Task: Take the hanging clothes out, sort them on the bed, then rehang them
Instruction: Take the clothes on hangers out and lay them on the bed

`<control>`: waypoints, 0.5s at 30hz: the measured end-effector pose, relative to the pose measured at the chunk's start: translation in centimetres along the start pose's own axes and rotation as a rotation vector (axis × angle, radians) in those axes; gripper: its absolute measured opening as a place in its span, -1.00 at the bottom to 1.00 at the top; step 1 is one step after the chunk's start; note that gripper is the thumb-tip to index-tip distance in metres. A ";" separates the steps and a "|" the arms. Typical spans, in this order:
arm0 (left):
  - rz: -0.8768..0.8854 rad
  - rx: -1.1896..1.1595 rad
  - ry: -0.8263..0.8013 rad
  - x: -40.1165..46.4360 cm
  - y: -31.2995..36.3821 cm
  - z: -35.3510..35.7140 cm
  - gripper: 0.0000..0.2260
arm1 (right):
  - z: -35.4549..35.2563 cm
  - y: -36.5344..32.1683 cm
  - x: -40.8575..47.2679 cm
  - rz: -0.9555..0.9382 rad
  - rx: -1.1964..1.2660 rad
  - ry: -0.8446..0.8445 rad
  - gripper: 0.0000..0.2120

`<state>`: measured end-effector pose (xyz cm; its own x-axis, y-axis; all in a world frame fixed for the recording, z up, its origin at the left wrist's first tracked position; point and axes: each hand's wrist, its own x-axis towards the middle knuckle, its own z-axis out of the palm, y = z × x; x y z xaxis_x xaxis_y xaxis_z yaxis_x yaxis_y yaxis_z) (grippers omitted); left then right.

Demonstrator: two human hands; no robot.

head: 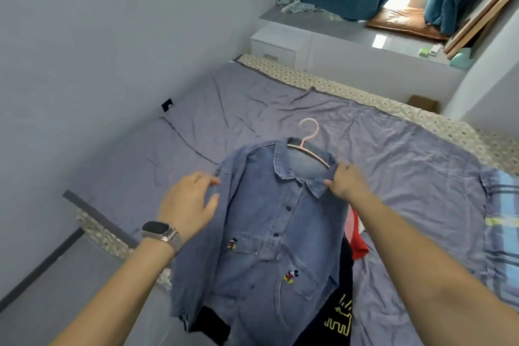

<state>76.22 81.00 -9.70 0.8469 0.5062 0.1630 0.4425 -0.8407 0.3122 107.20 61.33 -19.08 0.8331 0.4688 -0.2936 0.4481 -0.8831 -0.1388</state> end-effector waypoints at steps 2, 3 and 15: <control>-0.071 0.074 -0.095 -2.4 -2.3 1.9 -0.79 | 2.9 -2.3 -0.1 -0.003 -0.114 -0.187 -0.46; -0.132 0.084 -0.133 -3.6 -3.4 2.4 -0.80 | 4.1 -4.4 -0.9 -0.111 -0.140 -0.262 -0.52; -0.882 0.063 -0.185 -28.5 -12.2 -5.5 -0.67 | 6.5 -32.3 -22.7 -1.056 -0.045 -0.397 -0.47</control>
<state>45.08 77.84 -13.00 0.2235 0.9376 -0.2665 0.9644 -0.1731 0.1999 71.71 79.07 -14.07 -0.1286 0.9351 -0.3302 0.8850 -0.0420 -0.4636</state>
